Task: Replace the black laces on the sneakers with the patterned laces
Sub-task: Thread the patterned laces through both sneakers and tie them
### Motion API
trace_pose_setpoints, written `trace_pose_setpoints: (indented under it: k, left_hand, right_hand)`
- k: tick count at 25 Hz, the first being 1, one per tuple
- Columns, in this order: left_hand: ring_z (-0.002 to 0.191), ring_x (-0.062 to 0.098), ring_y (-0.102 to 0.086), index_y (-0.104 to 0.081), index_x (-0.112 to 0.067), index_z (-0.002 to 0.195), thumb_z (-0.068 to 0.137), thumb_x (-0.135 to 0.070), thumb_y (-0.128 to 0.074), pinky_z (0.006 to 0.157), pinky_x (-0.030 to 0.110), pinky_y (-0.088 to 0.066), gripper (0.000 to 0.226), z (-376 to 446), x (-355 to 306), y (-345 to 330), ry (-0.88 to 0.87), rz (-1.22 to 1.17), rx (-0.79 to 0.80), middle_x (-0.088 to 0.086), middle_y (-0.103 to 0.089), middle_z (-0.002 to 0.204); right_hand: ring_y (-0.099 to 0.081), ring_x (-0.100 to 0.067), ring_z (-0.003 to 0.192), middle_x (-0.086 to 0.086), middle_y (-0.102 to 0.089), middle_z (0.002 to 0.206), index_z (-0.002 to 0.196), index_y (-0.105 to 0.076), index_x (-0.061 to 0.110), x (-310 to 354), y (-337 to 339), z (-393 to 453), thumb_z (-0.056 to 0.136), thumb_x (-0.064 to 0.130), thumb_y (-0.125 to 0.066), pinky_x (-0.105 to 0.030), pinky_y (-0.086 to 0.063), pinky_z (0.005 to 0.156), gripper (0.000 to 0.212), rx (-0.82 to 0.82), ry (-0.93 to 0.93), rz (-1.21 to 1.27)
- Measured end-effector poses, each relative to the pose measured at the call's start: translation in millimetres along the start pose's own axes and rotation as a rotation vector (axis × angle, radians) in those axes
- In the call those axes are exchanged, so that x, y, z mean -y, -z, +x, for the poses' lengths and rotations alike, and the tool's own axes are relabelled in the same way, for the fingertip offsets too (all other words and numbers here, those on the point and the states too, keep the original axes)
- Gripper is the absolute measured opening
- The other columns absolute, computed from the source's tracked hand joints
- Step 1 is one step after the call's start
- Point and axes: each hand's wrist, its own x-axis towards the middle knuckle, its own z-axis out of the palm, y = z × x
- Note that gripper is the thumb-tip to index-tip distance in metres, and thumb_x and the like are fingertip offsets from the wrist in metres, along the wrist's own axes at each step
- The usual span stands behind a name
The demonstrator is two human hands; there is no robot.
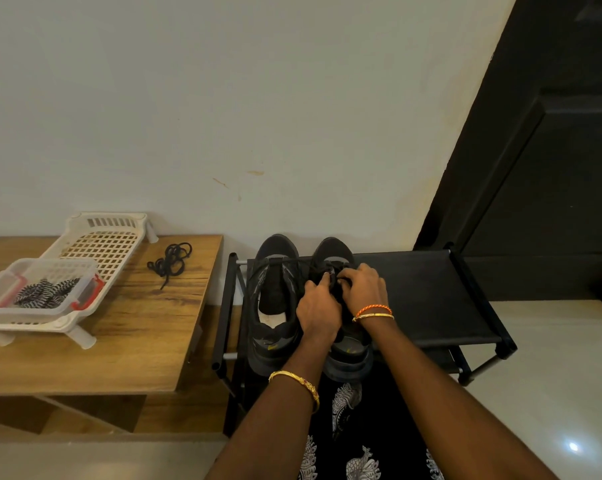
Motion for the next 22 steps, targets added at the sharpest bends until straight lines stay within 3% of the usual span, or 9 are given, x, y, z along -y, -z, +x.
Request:
trace_pose_setpoints:
  k: [3,5,7,9,11,13,15,19,22]
  left_hand:
    - [0.106,0.033,-0.058,-0.032,-0.023,0.148,0.099,-0.016,-0.043,0.086,0.039,-0.047,0.051,0,-1,-1,0.008,0.011,0.011,0.014,-0.046,0.131]
    - [0.106,0.033,-0.058,-0.032,-0.023,0.148,0.098,-0.015,-0.044,0.085,0.039,-0.047,0.051,1,-2,0,0.011,0.015,0.01,0.013,-0.046,0.131]
    - [0.105,0.033,-0.059,-0.033,-0.023,0.147,0.098,-0.014,-0.045,0.083,0.039,-0.047,0.051,1,-2,0,0.01,0.013,0.008,0.013,-0.047,0.129]
    - [0.104,0.032,-0.06,-0.033,-0.023,0.147,0.097,-0.013,-0.046,0.083,0.038,-0.048,0.053,-1,-1,0,0.012,0.008,0.009,0.013,-0.047,0.129]
    - [0.105,0.031,-0.06,-0.032,-0.023,0.148,0.097,-0.014,-0.046,0.083,0.036,-0.048,0.054,-1,-1,0,0.012,0.012,0.01,0.012,-0.046,0.13]
    - [0.104,0.03,-0.059,-0.031,-0.023,0.148,0.097,-0.014,-0.045,0.082,0.035,-0.047,0.054,-1,-2,1,0.009,0.017,0.014,0.012,-0.046,0.13]
    - [0.102,0.031,-0.059,-0.034,-0.023,0.146,0.098,-0.016,-0.042,0.081,0.036,-0.047,0.049,-1,-2,3,-0.002,0.017,0.013,0.013,-0.047,0.128]
    - [0.1,0.032,-0.059,-0.038,-0.022,0.142,0.102,-0.022,-0.035,0.078,0.034,-0.045,0.04,-3,-3,4,-0.016,0.014,0.009,0.013,-0.049,0.125]
    - [0.101,0.032,-0.059,-0.04,-0.022,0.141,0.102,-0.02,-0.034,0.078,0.035,-0.045,0.04,-3,-3,5,-0.014,0.016,-0.002,0.013,-0.049,0.124]
  right_hand:
    - [-0.047,-0.027,0.1,-0.007,-0.048,0.1,0.095,-0.072,0.016,-4,3,-9,0.087,0.018,-0.062,-0.038,-0.042,0.083,0.013,-0.102,-0.03,0.171]
    - [-0.046,-0.023,0.105,0.001,-0.045,0.101,0.083,-0.072,0.02,0,11,-16,0.083,0.015,-0.067,-0.039,-0.039,0.09,0.006,-0.179,-0.076,0.42]
    - [-0.053,-0.022,0.106,0.003,-0.054,0.103,0.077,-0.065,0.026,8,27,-16,0.084,0.01,-0.066,-0.045,-0.044,0.097,0.017,-0.222,-0.112,0.768]
    - [-0.062,-0.034,0.093,-0.002,-0.067,0.096,0.08,-0.06,0.018,18,45,-13,0.089,0.003,-0.058,-0.052,-0.049,0.09,0.018,-0.207,-0.124,1.088]
    - [-0.062,-0.044,0.083,-0.002,-0.071,0.083,0.083,-0.059,0.012,24,54,-5,0.092,0.005,-0.054,-0.052,-0.052,0.08,0.013,-0.198,-0.174,1.165]
    - [-0.064,-0.031,0.074,-0.001,-0.067,0.073,0.079,-0.061,0.015,26,49,0,0.09,0.009,-0.057,-0.043,-0.055,0.074,0.013,-0.194,-0.204,1.015]
    - [-0.062,-0.022,0.077,-0.003,-0.065,0.073,0.076,-0.064,0.016,24,37,4,0.088,0.015,-0.058,-0.036,-0.051,0.076,0.014,-0.109,-0.184,0.689]
    - [-0.053,-0.03,0.108,-0.009,-0.066,0.105,0.098,-0.069,0.012,19,15,1,0.092,0.022,-0.049,-0.041,-0.04,0.094,0.024,0.068,-0.098,-0.051]
    - [-0.049,-0.03,0.114,-0.009,-0.063,0.114,0.114,-0.064,0.015,19,12,-2,0.096,0.021,-0.045,-0.041,-0.035,0.097,0.027,0.03,-0.058,-0.127]
